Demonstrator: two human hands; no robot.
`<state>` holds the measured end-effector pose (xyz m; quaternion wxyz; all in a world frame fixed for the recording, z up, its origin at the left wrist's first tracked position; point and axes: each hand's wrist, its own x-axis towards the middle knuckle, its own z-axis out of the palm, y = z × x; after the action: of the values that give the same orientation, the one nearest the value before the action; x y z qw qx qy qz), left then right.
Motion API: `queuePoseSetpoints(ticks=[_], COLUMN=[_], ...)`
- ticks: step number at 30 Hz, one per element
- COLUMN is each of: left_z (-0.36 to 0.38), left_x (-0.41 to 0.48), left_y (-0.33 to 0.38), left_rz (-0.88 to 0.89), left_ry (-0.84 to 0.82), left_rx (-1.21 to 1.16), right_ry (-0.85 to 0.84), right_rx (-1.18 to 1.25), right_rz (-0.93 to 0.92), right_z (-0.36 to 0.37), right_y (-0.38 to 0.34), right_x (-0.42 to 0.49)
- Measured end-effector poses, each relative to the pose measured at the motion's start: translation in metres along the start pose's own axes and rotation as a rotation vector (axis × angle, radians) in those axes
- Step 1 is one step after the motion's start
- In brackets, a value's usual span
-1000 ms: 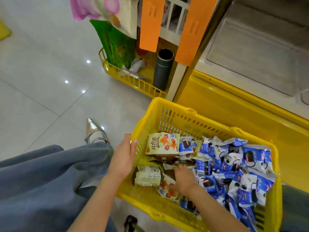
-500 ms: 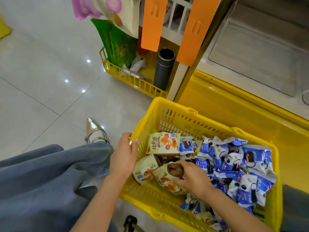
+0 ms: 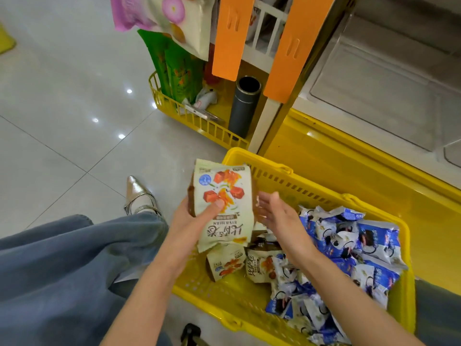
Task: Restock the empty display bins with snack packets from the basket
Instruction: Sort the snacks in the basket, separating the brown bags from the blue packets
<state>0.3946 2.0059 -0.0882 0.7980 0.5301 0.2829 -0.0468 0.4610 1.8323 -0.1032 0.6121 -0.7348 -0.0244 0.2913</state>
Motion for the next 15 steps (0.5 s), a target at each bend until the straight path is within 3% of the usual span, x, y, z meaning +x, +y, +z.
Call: queuePoseSetpoints(ticks=[6,11,15], left_z=[-0.023,-0.024,-0.022], left_x=[0.008,0.013,0.018], left_y=[0.012,0.009,0.006], left_rz=[0.025,-0.012,-0.029], left_ry=[0.185,0.183,0.155], left_rx=[-0.11,-0.114,-0.113], right_ry=[-0.247,-0.081,-0.166], right_rx=[-0.474,-0.595,-0.77], right_rz=[0.198,0.216,0.104], right_z=[0.014,0.026,0.025], right_y=[0.1,0.131,0.133], right_x=[0.011,0.022,0.023])
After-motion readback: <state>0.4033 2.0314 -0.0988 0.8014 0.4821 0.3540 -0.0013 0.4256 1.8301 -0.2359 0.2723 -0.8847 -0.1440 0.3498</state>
